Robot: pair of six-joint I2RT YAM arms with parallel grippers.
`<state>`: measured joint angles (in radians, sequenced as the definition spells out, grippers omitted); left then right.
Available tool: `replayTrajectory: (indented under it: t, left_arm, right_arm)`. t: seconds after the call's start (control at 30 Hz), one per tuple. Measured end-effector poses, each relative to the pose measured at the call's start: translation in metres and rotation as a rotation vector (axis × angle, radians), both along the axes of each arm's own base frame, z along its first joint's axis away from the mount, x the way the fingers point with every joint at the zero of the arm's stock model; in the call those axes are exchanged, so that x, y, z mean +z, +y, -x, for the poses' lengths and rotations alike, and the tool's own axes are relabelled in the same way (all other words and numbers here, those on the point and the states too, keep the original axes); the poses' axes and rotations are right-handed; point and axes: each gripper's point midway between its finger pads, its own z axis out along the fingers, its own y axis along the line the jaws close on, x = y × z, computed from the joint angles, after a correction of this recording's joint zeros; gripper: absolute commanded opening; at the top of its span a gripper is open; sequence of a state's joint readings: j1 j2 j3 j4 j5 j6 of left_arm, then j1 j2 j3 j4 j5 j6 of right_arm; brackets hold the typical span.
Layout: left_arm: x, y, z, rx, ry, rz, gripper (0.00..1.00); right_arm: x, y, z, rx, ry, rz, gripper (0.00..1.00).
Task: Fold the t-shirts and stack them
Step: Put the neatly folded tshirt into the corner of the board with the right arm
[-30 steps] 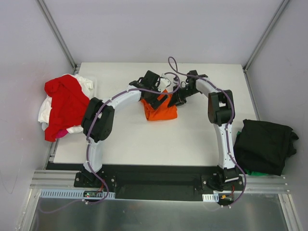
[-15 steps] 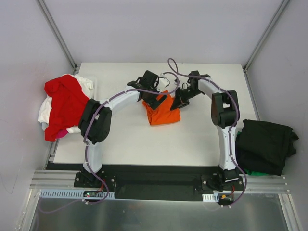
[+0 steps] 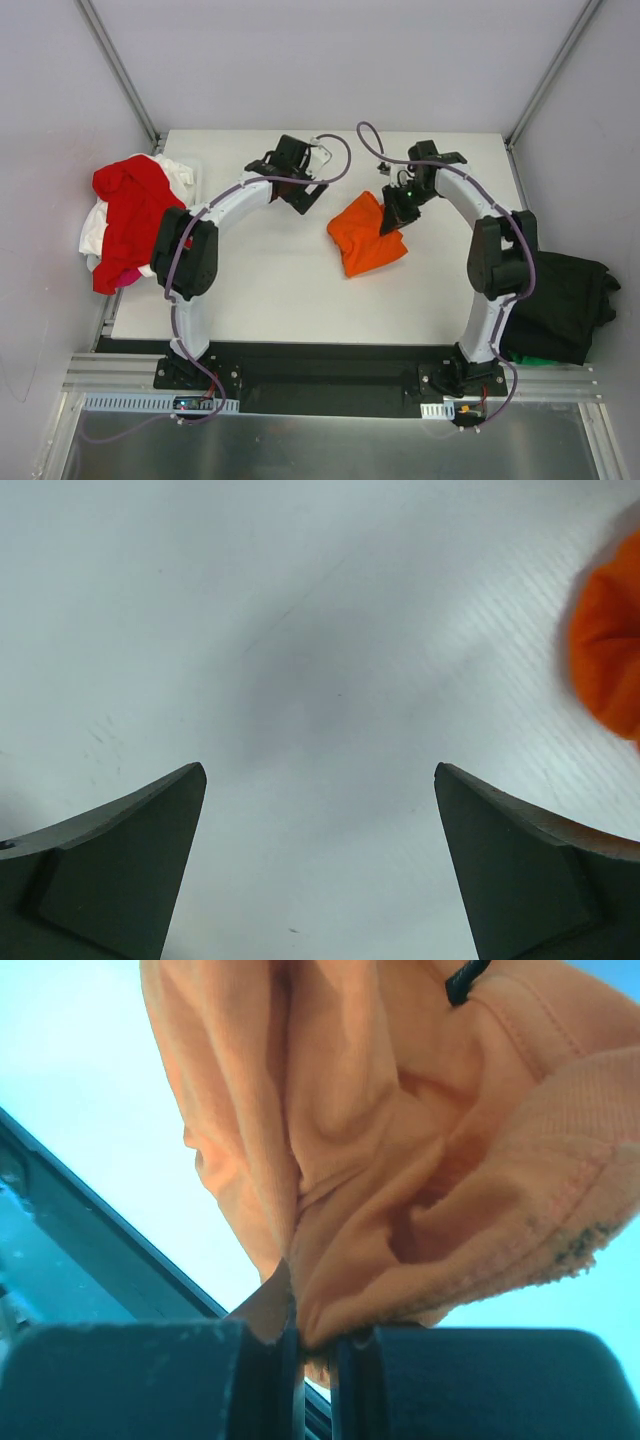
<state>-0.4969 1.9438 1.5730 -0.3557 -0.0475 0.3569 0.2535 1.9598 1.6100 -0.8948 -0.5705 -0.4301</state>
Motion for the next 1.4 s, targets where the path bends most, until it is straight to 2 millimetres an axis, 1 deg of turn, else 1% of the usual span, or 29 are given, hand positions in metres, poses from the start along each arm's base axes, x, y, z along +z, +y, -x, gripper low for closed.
replayTrajectory:
  t: [0.13,0.2,0.27,0.43,0.53,0.63,0.8,0.9,1.0,1.07,1.2,1.27,1.4]
  left_arm:
    - [0.000,0.019,-0.008,0.047,-0.008,-0.012,0.99]
    - [-0.001,0.026,-0.008,0.062,-0.008,-0.020,0.99]
    - [-0.004,0.029,-0.006,0.066,-0.003,-0.028,0.99]
    - [-0.012,0.031,-0.001,0.063,0.010,-0.035,0.99]
    - [-0.017,0.032,0.001,0.063,0.017,-0.039,0.99]
    - [-0.021,0.032,0.003,0.062,0.021,-0.040,0.99]
    - [-0.026,0.033,0.010,0.052,0.037,-0.032,0.99]
    - [-0.023,0.032,0.014,0.046,0.036,-0.023,0.99]
    - [-0.014,0.031,0.016,0.037,0.025,-0.005,0.99]
    - [-0.007,0.029,0.016,0.033,0.011,0.008,0.99]
    - [-0.004,0.030,0.019,0.030,0.003,0.017,0.99]
    - [-0.007,0.030,0.020,0.028,0.009,0.018,0.99]
    - [-0.012,0.029,0.025,0.018,0.028,0.023,0.99]
  right_arm:
    - [0.009,-0.018,0.017,-0.011,-0.030,0.073,0.01]
    - [0.015,-0.028,0.024,-0.019,-0.051,0.111,0.01]
    - [0.022,-0.038,0.029,-0.032,-0.072,0.145,0.01]
    - [0.045,-0.069,0.039,-0.091,-0.134,0.226,0.01]
    - [0.059,-0.091,0.045,-0.142,-0.163,0.272,0.01]
    - [0.067,-0.108,0.053,-0.182,-0.178,0.306,0.01]
    - [0.074,-0.132,0.078,-0.225,-0.178,0.365,0.01]
    - [0.082,-0.148,0.093,-0.260,-0.182,0.389,0.01]
    - [0.094,-0.172,0.106,-0.333,-0.198,0.418,0.01]
    - [0.100,-0.185,0.113,-0.366,-0.210,0.437,0.01]
    - [0.106,-0.209,0.129,-0.423,-0.210,0.470,0.01]
    - [0.107,-0.223,0.138,-0.466,-0.190,0.479,0.01]
    - [0.105,-0.243,0.150,-0.522,-0.154,0.488,0.01]
